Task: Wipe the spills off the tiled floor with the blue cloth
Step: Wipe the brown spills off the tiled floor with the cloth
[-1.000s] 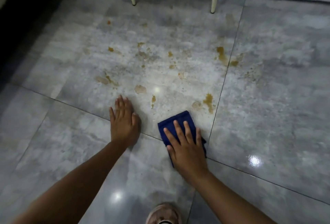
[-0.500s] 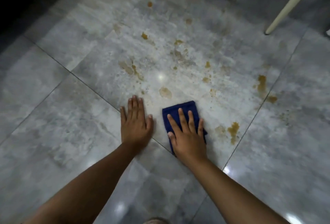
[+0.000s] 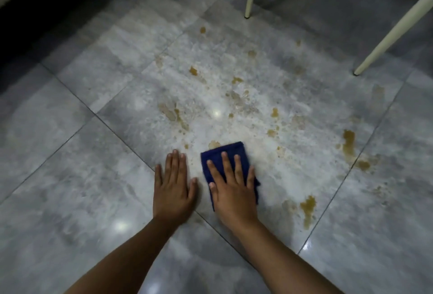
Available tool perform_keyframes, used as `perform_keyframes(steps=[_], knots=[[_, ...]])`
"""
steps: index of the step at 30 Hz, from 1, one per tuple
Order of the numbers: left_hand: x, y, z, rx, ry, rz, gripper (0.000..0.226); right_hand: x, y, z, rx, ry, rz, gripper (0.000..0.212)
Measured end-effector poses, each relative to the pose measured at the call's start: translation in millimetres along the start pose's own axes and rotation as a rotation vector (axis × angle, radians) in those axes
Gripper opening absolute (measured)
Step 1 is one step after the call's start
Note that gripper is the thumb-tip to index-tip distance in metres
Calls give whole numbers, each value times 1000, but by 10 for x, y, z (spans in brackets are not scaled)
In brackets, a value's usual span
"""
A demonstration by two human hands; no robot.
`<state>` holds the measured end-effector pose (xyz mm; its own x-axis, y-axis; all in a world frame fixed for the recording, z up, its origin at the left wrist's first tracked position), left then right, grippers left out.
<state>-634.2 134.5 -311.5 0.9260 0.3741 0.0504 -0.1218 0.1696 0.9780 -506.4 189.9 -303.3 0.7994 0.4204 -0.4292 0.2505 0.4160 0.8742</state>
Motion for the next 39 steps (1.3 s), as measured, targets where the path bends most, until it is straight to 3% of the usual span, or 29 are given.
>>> perform_keyframes(steps=[3,6,10,13,17,21,24,27,32,35,39], knots=[[-13,1,-40,15,9,-14,65,-160,43,-537,-61,99,-7,51],[-37,-44,-38,-2,7,-14,65,201,242,-795,6,-5,9,51],[-66,-32,-11,1,9,-14,64,505,310,-339,102,-100,-5,55],[-71,-7,-23,19,12,-1,64,147,91,-72,30,-15,4,53],[-54,8,-3,40,20,28,66,-299,2,-444,-37,189,4,49],[-222,82,44,64,176,134,67,-33,191,-811,-16,123,-5,49],[-485,161,-4,96,273,179,66,187,159,-487,49,40,-1,49],[-695,180,-175,110,299,131,66,-88,-52,-134,8,104,-3,51],[-810,147,-307,124,303,116,65,-629,-118,-614,-68,271,52,50],[-766,120,-291,122,304,125,63,-354,-42,-875,-134,178,54,50],[-791,131,-275,114,308,146,63,25,87,-560,30,13,50,53]])
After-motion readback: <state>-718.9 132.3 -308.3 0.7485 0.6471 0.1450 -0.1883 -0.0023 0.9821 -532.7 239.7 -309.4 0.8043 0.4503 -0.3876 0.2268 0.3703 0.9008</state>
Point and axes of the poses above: each hand's wrist, its own z-axis away from the middle knuckle, its own y-axis out of the back of the hand, x = y × z, the point moved 10 cm from there along -z, towards the middle knuckle, and after that the axes turned 8 degrees about -z, right-handed, at the moved point
